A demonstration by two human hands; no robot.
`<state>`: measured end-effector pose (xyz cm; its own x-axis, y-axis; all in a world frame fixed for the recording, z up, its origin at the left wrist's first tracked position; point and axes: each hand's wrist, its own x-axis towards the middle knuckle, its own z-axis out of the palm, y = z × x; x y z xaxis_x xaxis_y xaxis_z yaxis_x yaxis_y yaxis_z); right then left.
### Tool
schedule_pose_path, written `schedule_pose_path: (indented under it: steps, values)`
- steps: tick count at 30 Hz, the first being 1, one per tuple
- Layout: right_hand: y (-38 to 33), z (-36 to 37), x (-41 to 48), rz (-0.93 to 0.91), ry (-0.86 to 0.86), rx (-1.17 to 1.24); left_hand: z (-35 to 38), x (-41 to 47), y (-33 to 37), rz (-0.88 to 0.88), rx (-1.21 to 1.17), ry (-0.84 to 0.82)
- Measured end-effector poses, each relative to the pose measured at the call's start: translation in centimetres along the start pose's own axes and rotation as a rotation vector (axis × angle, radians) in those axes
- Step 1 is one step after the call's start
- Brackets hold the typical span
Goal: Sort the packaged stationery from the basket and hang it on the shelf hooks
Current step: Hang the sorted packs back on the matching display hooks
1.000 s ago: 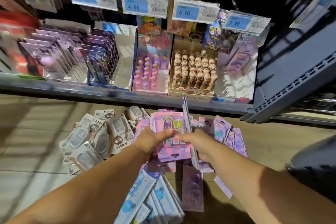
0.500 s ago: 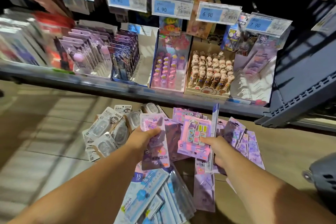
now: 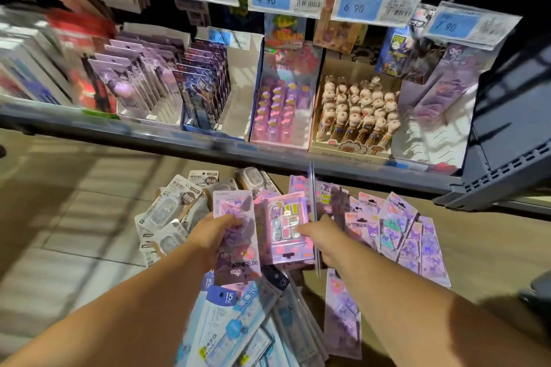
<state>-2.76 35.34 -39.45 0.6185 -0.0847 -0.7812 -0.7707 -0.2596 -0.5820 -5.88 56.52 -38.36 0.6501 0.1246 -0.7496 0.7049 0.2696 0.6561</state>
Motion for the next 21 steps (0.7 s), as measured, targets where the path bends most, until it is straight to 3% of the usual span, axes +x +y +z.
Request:
schedule_pose_path:
  steps: [4,8,12,14,17,21]
  values:
    - [-0.2,1.3,0.6,0.017,0.132,-0.154,-0.1,0.4,0.2,0.000,0.012,-0.038]
    - [-0.2,0.9,0.8,0.023,0.181,-0.147,0.8,0.5,0.6,-0.003,-0.054,-0.100]
    - [-1.2,-0.4,0.3,-0.179,0.267,-0.330,2.4,0.2,0.9,0.008,-0.135,-0.143]
    - [-1.6,-0.8,0.0,-0.254,0.199,-0.280,3.4,0.1,0.8,0.021,-0.140,-0.175]
    - [-2.0,-0.8,-0.4,-0.186,-0.031,0.060,5.1,-0.3,0.9,0.042,-0.134,-0.184]
    - [-1.9,-1.3,-1.9,-0.192,-0.144,0.168,7.1,-1.1,0.9,0.084,-0.074,-0.210]
